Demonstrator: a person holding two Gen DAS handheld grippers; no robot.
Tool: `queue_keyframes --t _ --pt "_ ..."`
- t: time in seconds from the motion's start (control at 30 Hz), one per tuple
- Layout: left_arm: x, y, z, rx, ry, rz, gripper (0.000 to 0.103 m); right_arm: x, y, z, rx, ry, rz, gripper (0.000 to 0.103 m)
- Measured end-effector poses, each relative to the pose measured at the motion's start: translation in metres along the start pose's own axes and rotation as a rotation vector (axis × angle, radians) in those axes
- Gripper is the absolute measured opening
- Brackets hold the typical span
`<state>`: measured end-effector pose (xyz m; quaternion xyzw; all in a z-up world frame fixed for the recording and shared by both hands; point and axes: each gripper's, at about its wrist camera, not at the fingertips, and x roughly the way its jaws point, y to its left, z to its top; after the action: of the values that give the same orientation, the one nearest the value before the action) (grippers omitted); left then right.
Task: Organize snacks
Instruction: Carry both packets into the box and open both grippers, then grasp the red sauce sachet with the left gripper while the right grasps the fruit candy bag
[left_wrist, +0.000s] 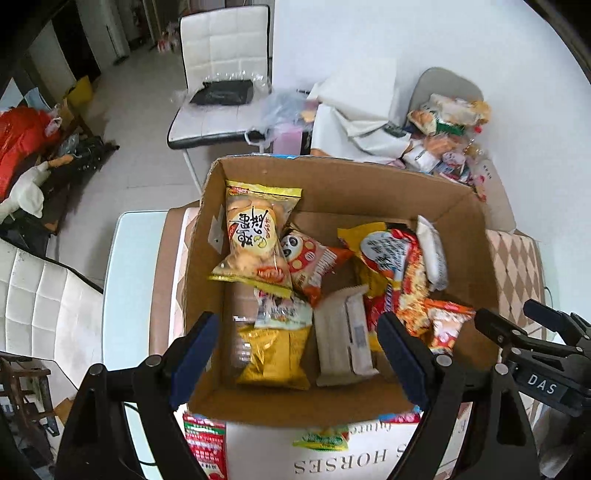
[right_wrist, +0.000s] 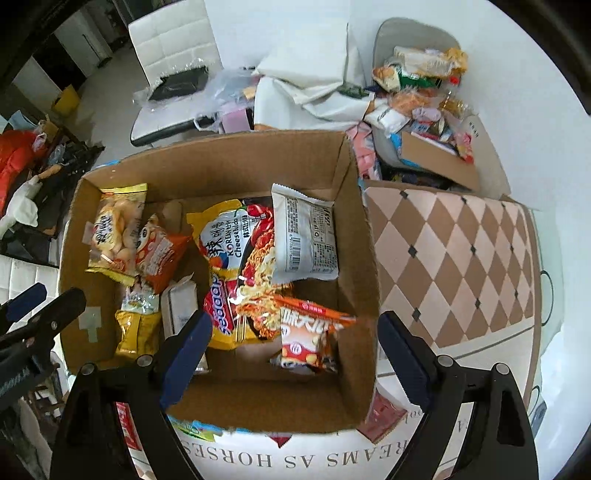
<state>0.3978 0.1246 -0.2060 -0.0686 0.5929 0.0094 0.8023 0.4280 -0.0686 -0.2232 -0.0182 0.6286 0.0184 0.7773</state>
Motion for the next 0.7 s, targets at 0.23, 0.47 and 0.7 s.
queue_keyframes --t 0.23,0.47,0.7 --pt "-0.046 -0.005 -0.029 -0.011 -0.093 -0.006 0.087 -0.050 0.004 -0.039 -0.016 -0.119 -0.008 0.093" --pt "-0.096 -0.005 -0.061 -0.014 -0.184 -0.001 0.087 -0.098 0.006 -0.073 -0.020 -0.201 0.027 0.093" --pt "-0.130 -0.002 -0.087 -0.026 -0.227 -0.003 0.087 -0.142 0.008 -0.101 -0.021 -0.263 0.067 0.093"
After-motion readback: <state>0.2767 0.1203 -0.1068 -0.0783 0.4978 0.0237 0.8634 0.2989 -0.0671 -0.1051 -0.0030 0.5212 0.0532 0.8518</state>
